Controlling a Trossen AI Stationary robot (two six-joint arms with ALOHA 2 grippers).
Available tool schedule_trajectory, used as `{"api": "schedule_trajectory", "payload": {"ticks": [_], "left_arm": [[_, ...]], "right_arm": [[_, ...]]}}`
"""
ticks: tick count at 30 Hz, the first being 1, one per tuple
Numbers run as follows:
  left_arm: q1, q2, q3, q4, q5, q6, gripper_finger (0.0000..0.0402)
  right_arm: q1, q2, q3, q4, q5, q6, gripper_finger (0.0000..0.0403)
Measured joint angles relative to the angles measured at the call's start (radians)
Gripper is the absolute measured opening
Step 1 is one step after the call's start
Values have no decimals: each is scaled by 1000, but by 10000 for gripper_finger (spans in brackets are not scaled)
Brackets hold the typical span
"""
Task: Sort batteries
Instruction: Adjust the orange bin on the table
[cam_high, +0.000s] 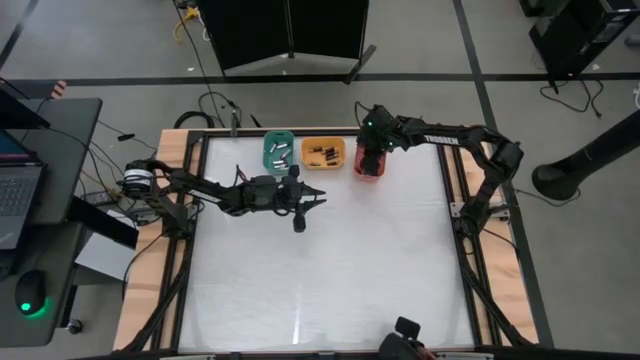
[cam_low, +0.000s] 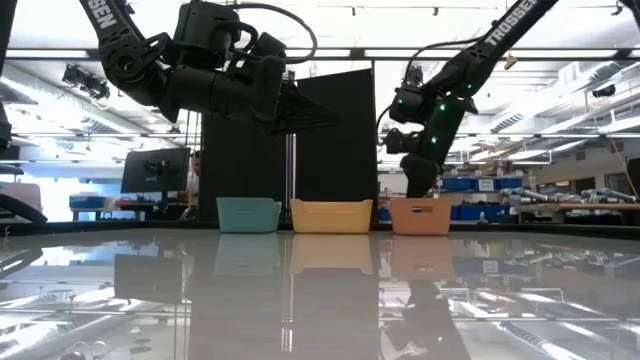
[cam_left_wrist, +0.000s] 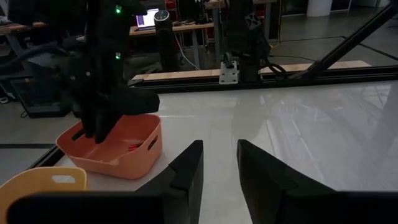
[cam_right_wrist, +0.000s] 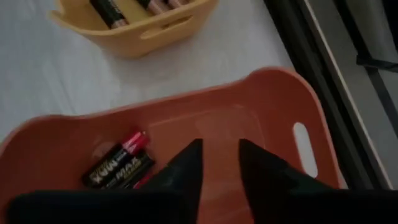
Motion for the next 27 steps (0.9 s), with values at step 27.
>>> {"api": "schedule_trajectory", "payload": {"ticks": [27], "left_arm": [[0,0,0,23,0,0,106]], "right_arm": [[-33,111,4,134,11,78,8]]}}
